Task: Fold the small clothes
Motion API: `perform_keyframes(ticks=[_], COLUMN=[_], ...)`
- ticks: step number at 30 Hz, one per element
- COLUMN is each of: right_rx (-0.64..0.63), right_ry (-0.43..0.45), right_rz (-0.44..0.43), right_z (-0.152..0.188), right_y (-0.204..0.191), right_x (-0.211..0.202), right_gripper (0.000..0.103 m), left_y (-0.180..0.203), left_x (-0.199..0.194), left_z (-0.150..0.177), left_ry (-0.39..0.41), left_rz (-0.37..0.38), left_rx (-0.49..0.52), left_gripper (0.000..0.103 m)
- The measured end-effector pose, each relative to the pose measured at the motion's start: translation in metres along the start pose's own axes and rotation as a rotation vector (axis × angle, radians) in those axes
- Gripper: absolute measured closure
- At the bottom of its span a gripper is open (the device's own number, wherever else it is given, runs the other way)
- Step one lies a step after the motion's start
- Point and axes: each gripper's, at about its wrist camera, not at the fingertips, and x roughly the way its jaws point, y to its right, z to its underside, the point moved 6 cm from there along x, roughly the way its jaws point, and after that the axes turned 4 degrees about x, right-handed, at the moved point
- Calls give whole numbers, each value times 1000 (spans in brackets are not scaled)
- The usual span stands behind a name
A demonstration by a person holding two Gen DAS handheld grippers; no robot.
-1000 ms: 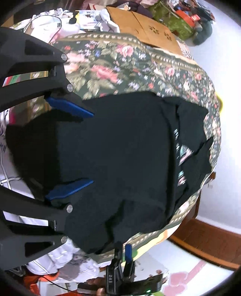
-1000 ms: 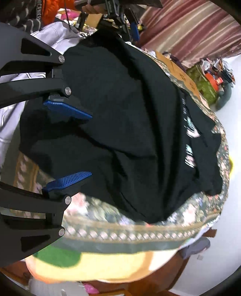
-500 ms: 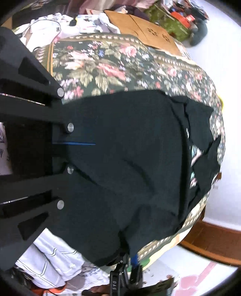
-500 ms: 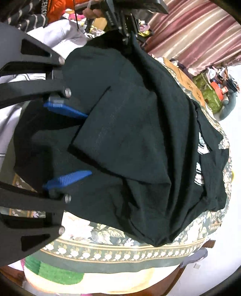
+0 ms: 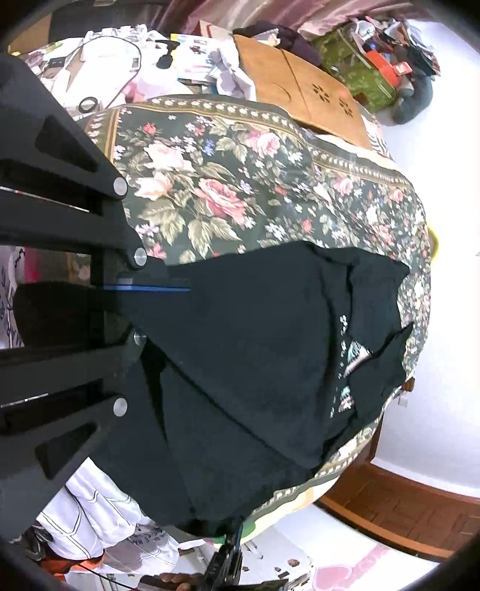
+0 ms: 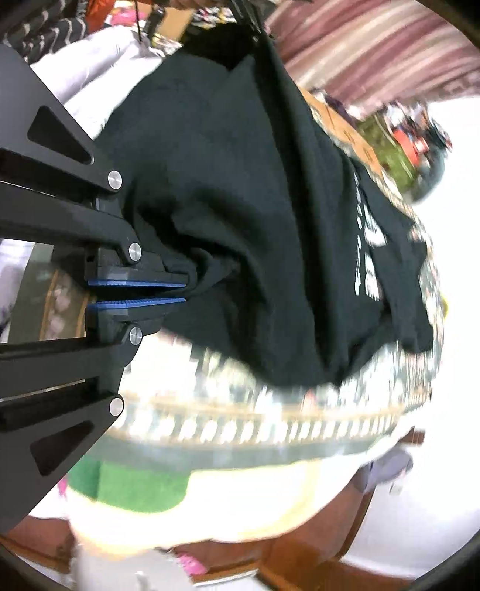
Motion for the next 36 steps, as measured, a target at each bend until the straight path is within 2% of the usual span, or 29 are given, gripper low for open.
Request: perform_keyframes(ticks=[3, 6, 10, 12, 15, 18, 20, 22, 25, 26, 27, 28, 32, 33, 36], right_rx=[28, 15, 29, 48, 57, 61, 65, 66, 67, 64, 63, 60, 33, 27, 40], right_ry=[4, -1, -16, -26, -34, -46, -61, -50, -38, -21, -15, -18, -72, -76, -77], right_rz=[30, 64, 85, 83, 87, 81, 63, 55, 28, 14, 11, 8, 2, 7, -24], right_z=[5, 7, 12, 13, 14, 17, 17, 14, 10, 7, 6, 5, 8, 9, 8], right_y=[16, 20, 33, 37, 37, 36, 35, 32, 27, 24, 21, 19, 9, 8, 6], right_x=[-8, -12, -11, -8, -2, 2, 3, -1, -5, -6, -4, 0, 25, 28, 31], right_gripper=[98, 98, 98, 98, 98, 98, 97, 96, 78, 68, 64, 64, 65, 77, 92], left_y=[-1, -3, -4, -4, -1, -3, -6, -9, -10, -11, -11, -11, -13, -14, -20], left_x=[7, 14, 17, 17, 18, 15, 14, 14, 14, 14, 14, 14, 10, 7, -4], left_z=[8, 16, 29, 36, 50, 58, 59, 57, 51, 49, 46, 44, 38, 36, 30], left_ry=[-34, -73, -122, -127, -152, -140, -130, -114, -97, -89, -83, -74, -45, -35, 2], left_rz=[6, 17, 49, 39, 25, 10, 11, 2, -14, -22, -28, -31, -51, -59, -83], left_rx=[-3, -11, -47, -43, -17, -13, -29, -41, -49, -50, -50, -52, -55, -54, -70], left_gripper=[99, 94, 69, 62, 59, 58, 61, 78, 81, 83, 87, 94, 100, 100, 101])
